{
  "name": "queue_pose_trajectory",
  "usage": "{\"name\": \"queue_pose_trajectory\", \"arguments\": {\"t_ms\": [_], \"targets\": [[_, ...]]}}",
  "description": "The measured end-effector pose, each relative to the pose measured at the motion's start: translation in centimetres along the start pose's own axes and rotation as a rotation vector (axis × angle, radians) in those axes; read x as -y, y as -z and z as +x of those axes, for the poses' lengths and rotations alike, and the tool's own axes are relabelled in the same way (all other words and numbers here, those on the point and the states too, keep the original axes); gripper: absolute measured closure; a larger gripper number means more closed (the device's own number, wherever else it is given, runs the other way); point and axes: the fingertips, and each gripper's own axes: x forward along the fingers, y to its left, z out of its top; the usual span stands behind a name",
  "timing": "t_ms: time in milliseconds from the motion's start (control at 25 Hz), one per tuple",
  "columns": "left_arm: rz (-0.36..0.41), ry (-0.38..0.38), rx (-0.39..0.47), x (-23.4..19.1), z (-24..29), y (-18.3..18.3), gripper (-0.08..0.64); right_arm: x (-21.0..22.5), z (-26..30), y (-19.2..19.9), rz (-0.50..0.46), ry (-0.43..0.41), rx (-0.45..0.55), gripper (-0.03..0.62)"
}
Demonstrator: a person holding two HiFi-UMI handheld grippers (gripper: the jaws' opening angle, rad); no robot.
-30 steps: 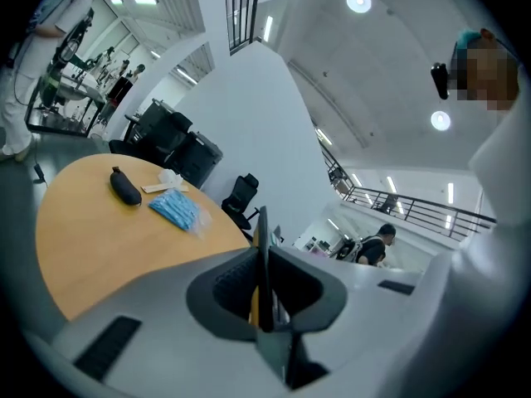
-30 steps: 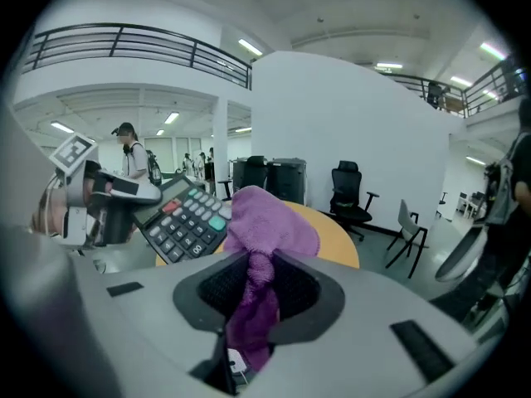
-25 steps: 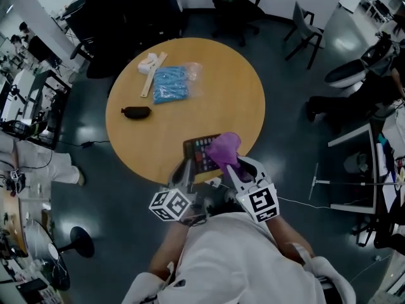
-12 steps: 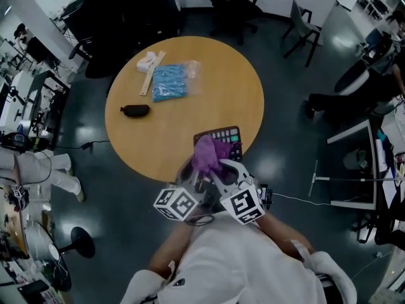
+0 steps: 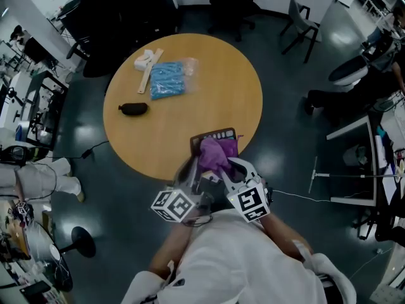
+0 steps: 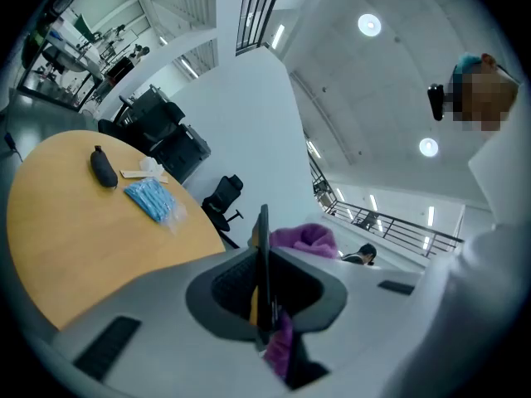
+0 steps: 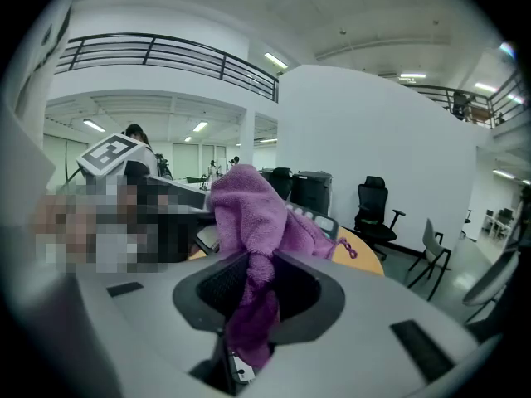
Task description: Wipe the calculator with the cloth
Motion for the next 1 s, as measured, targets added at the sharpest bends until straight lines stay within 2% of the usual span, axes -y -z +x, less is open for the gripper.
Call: {"name": "queue_pose_trajectory", "arguments": {"t_ms": [360, 440, 480, 560, 640, 720, 800, 840, 1000], "targets": [[0.055, 0.003, -0.063, 0.3, -0.2, 1.2, 0.512, 3.7, -1.2, 4.3, 0.087, 0.076, -0.073, 0.506], [0.087, -0.002, -0.070, 0.3, -0.2, 1.3, 0.512, 4.6, -1.4, 5.3, 0.103, 0.098, -0.090, 0.506], [0.127, -0.009, -0.074, 0.2, -0.3, 1.2, 0.512, 5.1, -1.5, 5.9, 0.113, 0.112, -0.102, 0.506], [0.270, -0.034, -0.091, 0.1, -0.4, 1.1, 0.514, 6.6, -2.0, 7.2, 0.136, 0.147, -0.127, 0.506], [0.480, -0.058, -0.129, 0.3, -0.3, 1.3, 0.514, 8.1, -2.9, 7.8, 0.141, 0.180, -0.135, 0.506], [0.706, -0.065, -0.191, 0.5, 0.0, 2.0, 0.514, 8.7, -4.0, 6.9, 0.106, 0.182, -0.118, 0.506], [0.869, -0.044, -0.258, 0.7, 0.4, 3.0, 0.514, 8.0, -4.8, 4.3, 0.031, 0.137, -0.071, 0.506], [0.911, -0.026, -0.285, 0.8, 0.6, 3.4, 0.514, 7.0, -5.0, 2.7, -0.015, 0.097, -0.040, 0.506], [1.002, 0.052, -0.344, 1.5, 1.3, 4.8, 0.514, 1.2, -4.6, -2.4, -0.220, -0.091, 0.038, 0.506]]}}
